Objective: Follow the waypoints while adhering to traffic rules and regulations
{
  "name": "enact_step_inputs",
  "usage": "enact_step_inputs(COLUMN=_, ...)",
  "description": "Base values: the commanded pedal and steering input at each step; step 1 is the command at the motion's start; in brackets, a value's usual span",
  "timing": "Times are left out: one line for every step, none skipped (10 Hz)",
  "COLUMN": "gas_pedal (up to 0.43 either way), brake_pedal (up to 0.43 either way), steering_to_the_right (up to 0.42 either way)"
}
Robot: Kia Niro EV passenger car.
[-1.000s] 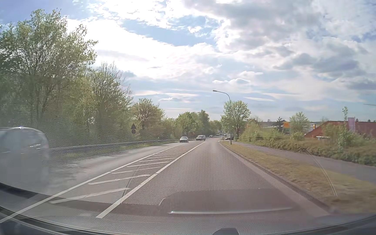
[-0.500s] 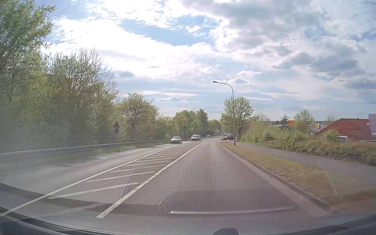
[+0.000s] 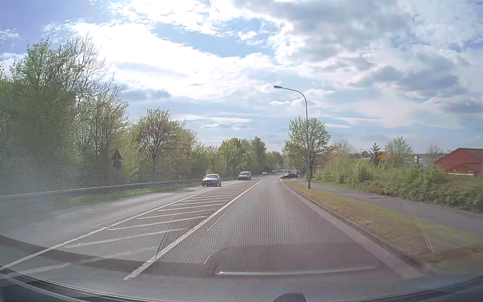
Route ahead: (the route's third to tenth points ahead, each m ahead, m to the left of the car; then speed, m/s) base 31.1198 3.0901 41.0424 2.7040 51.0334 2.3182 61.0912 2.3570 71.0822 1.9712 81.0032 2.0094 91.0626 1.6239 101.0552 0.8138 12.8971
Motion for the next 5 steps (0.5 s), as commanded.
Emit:
enact_step_inputs(gas_pedal=0.0, brake_pedal=0.0, steering_to_the_right=0.001)
enact_step_inputs(gas_pedal=0.0, brake_pedal=0.0, steering_to_the_right=0.001)
enact_step_inputs(gas_pedal=0.0, brake_pedal=0.0, steering_to_the_right=0.0)
enact_step_inputs(gas_pedal=0.0, brake_pedal=0.0, steering_to_the_right=0.0)
enact_step_inputs(gas_pedal=0.0, brake_pedal=0.0, steering_to_the_right=0.0)
